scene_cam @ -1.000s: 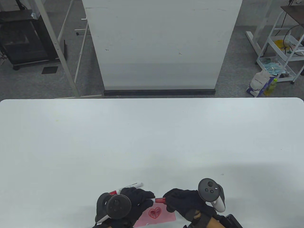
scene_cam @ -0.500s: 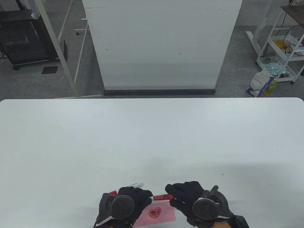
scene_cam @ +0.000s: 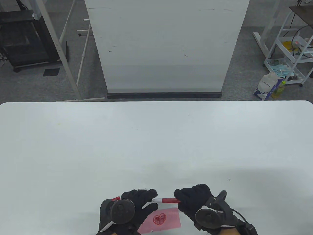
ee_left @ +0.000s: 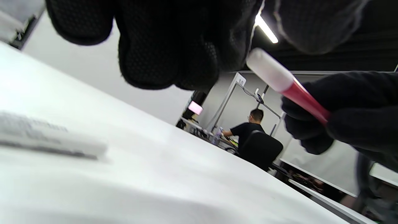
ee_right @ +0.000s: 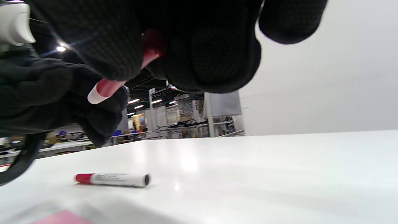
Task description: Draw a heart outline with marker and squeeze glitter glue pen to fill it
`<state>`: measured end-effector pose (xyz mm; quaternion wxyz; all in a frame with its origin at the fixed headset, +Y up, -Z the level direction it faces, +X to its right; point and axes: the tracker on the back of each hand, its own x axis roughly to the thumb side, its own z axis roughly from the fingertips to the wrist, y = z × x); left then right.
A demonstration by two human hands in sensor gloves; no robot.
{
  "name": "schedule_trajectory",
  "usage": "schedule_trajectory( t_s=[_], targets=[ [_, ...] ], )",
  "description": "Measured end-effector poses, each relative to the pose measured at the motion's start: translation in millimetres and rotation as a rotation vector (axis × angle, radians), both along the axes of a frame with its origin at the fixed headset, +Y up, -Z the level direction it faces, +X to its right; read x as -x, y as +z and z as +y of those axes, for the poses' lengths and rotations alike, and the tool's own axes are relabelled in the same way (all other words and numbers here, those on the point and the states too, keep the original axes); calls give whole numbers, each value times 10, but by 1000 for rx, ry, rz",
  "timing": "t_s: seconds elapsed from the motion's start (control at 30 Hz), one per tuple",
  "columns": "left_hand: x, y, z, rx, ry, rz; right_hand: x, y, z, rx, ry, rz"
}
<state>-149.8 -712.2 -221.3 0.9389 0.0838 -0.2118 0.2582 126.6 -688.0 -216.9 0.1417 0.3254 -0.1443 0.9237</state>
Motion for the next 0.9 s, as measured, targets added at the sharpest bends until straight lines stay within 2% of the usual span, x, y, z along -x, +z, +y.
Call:
schedule_trajectory(
  t_s=[0.1, 0.27, 0.37, 0.5, 0.73, 0.8, 0.9],
  targets=[
    [67, -21, 25, -50, -65, 33, -160, -129, -26, 18, 59, -115],
    [168, -81, 0, -2, -75, 76, -409, -356, -267, 182, 142, -259],
    [190, -99, -11, 6, -92, 100, -446, -430, -378, 227, 224, -316],
    [227, -109, -20, 21, -109, 124, -458, -490, -507, 283, 278, -352],
    [306, -113, 10, 10, -100, 166, -381, -492, -658, 265, 424, -358],
    [307, -111, 9, 13, -98, 168, -360, -486, -655, 244, 442, -362],
    [309, -112, 6, 11, -105, 170, -363, -497, -654, 273, 442, -374]
  ],
)
